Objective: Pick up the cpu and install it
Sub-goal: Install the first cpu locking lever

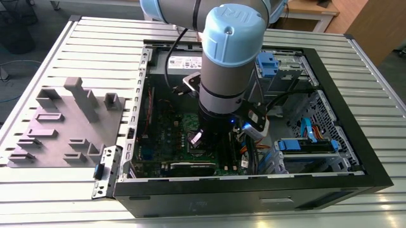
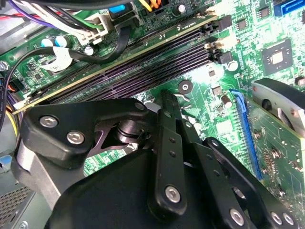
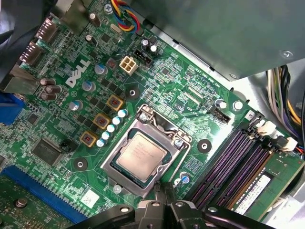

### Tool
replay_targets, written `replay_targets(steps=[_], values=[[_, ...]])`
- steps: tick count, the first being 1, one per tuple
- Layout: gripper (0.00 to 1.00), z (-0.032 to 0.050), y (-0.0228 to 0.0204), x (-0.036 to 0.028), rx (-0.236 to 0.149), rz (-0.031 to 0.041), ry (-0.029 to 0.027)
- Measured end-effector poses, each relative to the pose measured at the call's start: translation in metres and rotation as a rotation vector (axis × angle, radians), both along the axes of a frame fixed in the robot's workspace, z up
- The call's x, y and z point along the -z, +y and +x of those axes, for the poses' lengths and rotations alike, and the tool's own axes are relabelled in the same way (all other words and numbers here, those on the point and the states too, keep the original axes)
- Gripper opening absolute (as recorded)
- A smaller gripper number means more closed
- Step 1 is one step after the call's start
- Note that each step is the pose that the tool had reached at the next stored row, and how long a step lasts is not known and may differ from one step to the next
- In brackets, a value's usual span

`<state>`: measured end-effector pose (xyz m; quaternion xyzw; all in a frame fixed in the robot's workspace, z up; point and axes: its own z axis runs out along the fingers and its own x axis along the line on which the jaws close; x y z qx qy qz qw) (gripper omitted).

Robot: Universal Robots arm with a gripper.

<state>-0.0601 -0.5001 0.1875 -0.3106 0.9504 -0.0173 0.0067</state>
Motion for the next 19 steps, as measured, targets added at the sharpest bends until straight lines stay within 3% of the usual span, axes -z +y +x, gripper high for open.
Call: replay_targets(steps=[6,13,19], values=[[0.11,-0.0005,0.0,-0.001,0.0,0.0001,-0.0044],[0.11,-0.0005,0.0005,-0.0076,0.0,-0.0001,-0.0059],[0.11,-0.0006,0.0004,-0.0065,0.0,-0.0016,-0.0068]])
